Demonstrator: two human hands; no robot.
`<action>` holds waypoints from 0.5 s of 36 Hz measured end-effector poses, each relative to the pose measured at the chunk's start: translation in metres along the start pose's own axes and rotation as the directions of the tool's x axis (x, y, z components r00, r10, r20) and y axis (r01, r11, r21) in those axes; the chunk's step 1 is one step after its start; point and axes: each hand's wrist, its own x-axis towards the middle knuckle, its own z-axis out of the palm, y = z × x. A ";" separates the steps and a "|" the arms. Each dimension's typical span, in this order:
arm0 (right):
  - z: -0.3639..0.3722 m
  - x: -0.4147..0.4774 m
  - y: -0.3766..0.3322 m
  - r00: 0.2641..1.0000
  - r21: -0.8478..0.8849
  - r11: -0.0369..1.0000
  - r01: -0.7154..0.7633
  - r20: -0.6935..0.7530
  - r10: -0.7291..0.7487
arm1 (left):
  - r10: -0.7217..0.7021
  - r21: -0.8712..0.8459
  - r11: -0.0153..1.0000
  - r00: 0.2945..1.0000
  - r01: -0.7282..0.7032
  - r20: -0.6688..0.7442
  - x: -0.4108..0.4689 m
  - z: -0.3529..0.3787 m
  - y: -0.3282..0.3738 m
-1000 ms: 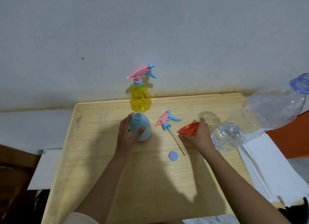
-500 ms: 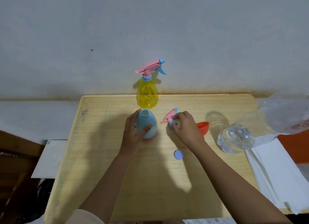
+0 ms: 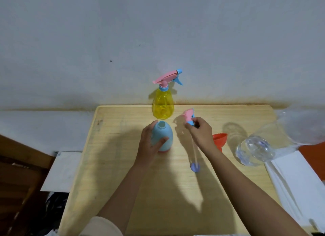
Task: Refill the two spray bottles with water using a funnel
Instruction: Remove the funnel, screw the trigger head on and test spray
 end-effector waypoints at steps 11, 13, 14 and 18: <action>-0.034 -0.016 -0.099 0.975 0.651 0.726 0.221 -0.153 -0.159 | -0.071 -0.023 0.997 0.997 0.072 0.036 0.002 -0.001 0.007; -0.031 -0.018 -0.107 0.956 0.635 0.715 0.292 -0.204 -0.209 | -0.064 -0.012 0.998 0.997 0.065 0.036 0.003 -0.002 0.005; -0.029 -0.019 -0.109 0.946 0.623 0.712 0.324 -0.226 -0.233 | -0.059 0.004 0.998 0.998 0.059 0.035 0.003 -0.002 0.003; -0.016 -0.024 -0.112 0.919 0.549 0.737 0.393 -0.255 -0.300 | -0.059 0.023 0.998 0.997 0.058 0.043 0.004 -0.003 0.000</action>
